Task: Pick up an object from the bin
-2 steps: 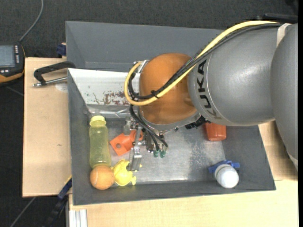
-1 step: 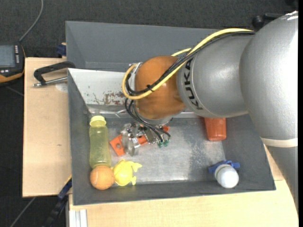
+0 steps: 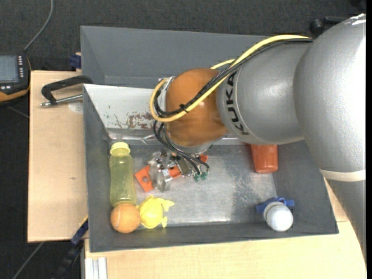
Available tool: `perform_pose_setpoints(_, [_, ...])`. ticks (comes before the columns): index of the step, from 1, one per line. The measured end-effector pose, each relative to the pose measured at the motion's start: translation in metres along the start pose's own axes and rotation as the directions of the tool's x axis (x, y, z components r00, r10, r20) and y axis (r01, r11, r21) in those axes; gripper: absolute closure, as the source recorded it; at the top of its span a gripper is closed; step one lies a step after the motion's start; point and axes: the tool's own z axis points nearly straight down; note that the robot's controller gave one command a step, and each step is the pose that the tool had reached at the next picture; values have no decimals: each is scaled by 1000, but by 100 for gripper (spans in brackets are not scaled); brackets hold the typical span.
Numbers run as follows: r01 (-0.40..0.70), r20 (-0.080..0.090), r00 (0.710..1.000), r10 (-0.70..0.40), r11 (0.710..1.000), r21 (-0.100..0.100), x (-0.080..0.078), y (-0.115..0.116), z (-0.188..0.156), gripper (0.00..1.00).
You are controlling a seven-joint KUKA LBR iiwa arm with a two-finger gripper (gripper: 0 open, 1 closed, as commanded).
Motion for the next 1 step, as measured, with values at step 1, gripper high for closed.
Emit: perform_pose_setpoints(1, [73,1,997,-73,997,2,-2,6,7,100])
